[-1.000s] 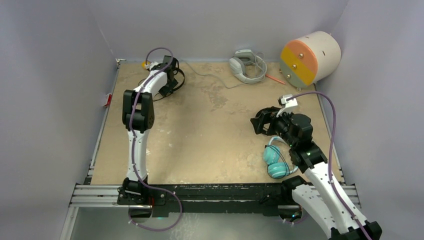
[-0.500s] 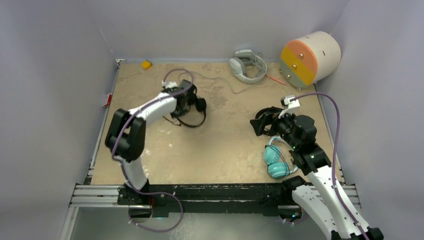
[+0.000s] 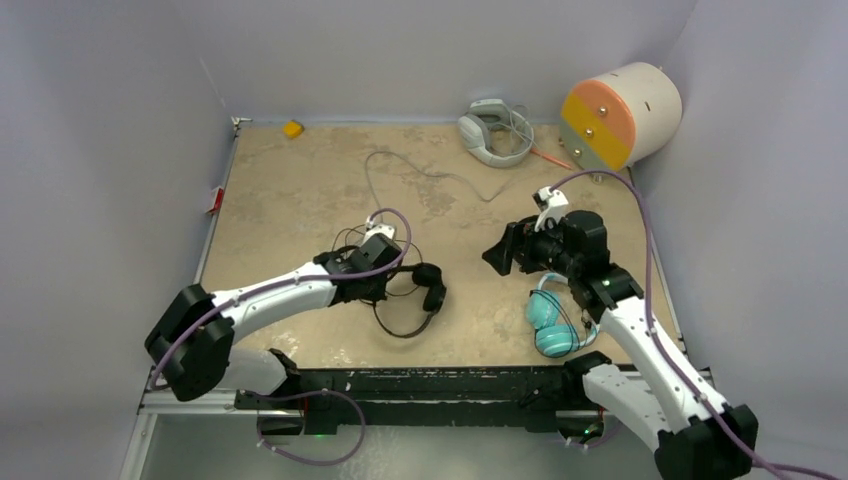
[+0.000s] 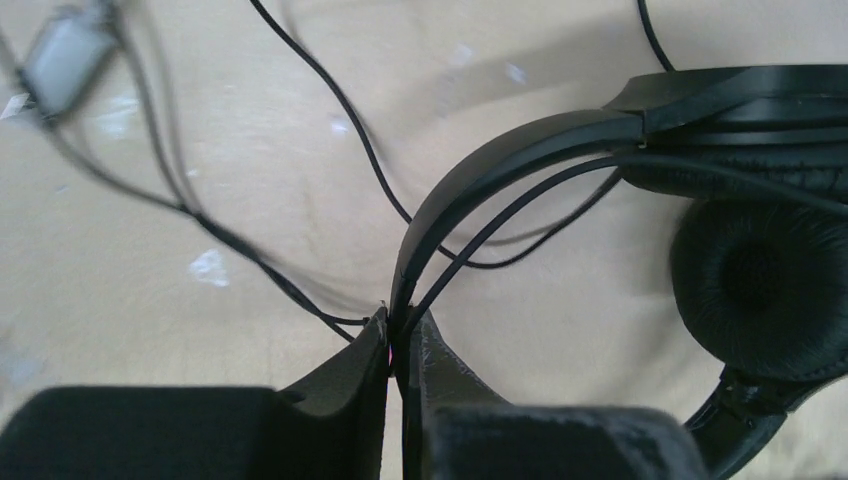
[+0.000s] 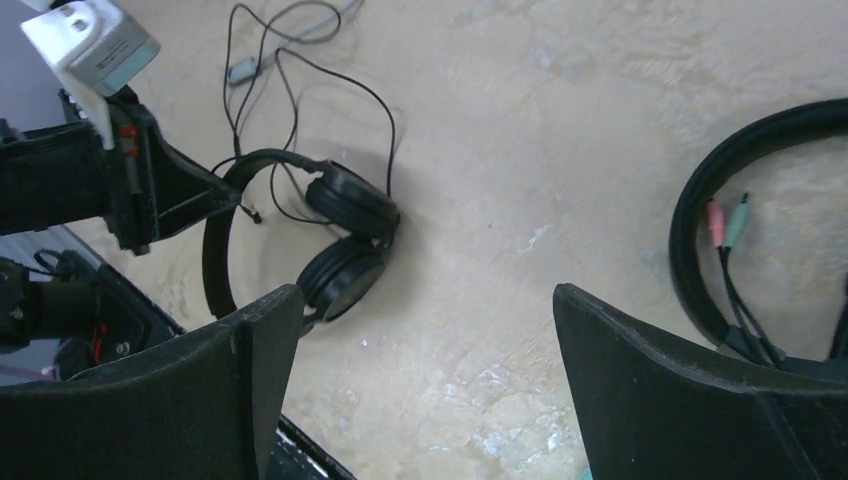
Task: Wrap the headphones
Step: Move the headphones to the center of the board.
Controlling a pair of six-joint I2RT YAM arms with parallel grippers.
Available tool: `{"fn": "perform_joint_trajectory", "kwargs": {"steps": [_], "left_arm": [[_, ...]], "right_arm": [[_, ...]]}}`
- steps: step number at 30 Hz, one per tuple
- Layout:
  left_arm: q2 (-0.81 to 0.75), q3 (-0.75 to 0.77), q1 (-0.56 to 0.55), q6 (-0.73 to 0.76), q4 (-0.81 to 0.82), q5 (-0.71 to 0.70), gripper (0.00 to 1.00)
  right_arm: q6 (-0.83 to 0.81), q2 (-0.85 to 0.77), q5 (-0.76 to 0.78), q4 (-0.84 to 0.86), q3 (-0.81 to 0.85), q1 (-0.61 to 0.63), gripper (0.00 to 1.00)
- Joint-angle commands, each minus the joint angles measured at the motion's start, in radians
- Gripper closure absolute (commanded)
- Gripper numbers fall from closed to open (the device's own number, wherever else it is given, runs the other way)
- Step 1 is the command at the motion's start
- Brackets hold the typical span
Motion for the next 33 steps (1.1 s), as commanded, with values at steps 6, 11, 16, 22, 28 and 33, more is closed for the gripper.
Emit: {"fn": "perform_joint_trajectory", "kwargs": {"steps": [6, 11, 16, 22, 28, 33], "left_arm": [[-0.157, -0.092, -0.009, 0.382, 0.338, 0.476, 0.67], [-0.125, -0.051, -0.021, 0.413, 0.358, 0.456, 0.19], [-0.262, -0.073, -0.022, 0.218, 0.286, 0.262, 0.12], [-0.43, -0.169, -0.021, -0.159, 0.076, 0.18, 0.08], [-0.606, -0.277, -0.021, -0.391, 0.001, 0.269, 0.09], [-0.643, -0.427, -0.053, -0.566, 0.119, 0.385, 0.13]], "right_arm": [[-0.073, 0.217, 0.035, -0.055, 0.09, 0.154, 0.01], [-0.113, 0.293, 0.091, -0.046, 0.114, 0.239, 0.01], [-0.161, 0.313, 0.127, -0.008, 0.1, 0.282, 0.02], [-0.188, 0.324, 0.236, -0.011, 0.126, 0.306, 0.02], [-0.205, 0.345, 0.209, 0.017, 0.138, 0.315, 0.01], [-0.262, 0.384, 0.188, 0.032, 0.153, 0.365, 0.01]]}}
